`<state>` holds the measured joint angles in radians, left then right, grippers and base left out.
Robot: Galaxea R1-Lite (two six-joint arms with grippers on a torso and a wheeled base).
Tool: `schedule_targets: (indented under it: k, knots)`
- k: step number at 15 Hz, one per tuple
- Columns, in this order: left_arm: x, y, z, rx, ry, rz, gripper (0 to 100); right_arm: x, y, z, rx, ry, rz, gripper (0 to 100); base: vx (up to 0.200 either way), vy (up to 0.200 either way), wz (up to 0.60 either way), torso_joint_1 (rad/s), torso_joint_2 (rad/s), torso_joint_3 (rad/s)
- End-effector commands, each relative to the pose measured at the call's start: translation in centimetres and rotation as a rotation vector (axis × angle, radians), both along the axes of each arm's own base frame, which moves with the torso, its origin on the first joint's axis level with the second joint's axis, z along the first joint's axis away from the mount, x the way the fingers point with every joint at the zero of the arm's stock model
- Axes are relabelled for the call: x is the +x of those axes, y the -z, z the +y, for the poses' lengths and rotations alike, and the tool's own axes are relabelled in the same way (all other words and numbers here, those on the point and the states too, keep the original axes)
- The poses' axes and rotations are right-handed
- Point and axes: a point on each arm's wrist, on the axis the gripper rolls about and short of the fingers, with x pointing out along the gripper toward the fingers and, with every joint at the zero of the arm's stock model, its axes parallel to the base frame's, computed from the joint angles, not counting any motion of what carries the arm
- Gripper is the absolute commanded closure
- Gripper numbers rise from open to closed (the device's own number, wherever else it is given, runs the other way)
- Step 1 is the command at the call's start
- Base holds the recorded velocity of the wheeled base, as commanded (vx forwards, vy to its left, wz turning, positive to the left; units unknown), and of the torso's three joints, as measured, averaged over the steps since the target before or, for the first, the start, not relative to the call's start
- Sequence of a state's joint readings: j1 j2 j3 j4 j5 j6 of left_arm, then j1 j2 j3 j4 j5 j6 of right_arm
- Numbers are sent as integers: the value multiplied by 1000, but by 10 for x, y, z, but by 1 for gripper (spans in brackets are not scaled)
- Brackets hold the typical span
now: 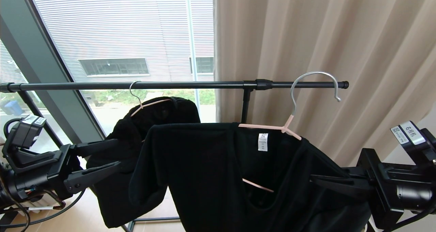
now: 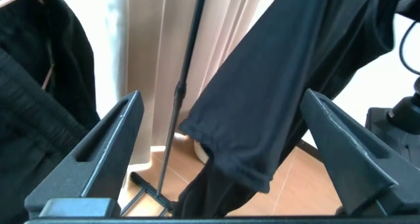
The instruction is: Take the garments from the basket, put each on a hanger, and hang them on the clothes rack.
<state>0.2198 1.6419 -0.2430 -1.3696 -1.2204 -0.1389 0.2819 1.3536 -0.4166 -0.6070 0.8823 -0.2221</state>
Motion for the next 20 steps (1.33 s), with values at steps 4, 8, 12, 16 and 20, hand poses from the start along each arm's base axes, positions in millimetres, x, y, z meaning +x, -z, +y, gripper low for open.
schedule_targets:
  k: [4, 8, 12, 16, 20]
  knots:
    - [-8, -57, -25, 6, 104, -20, 0, -4, 9, 8, -14, -45, 36, 100, 0, 0, 0, 0, 0, 0]
    - [-3, -108, -47, 40, 166, 35, 0, -13, 12, 22, -21, -129, 45, 100, 0, 0, 0, 0, 0, 0]
    - [15, -112, -74, 133, 141, 70, 0, -15, 15, 26, -29, -151, 59, 100, 0, 0, 0, 0, 0, 0]
    - [20, -102, -106, 284, 279, -89, 0, -10, 22, 29, -48, -141, 88, 100, 0, 0, 0, 0, 0, 0]
    - [10, -98, -126, 343, 396, -160, 0, -8, 24, 31, -54, -145, 89, 100, 0, 0, 0, 0, 0, 0]
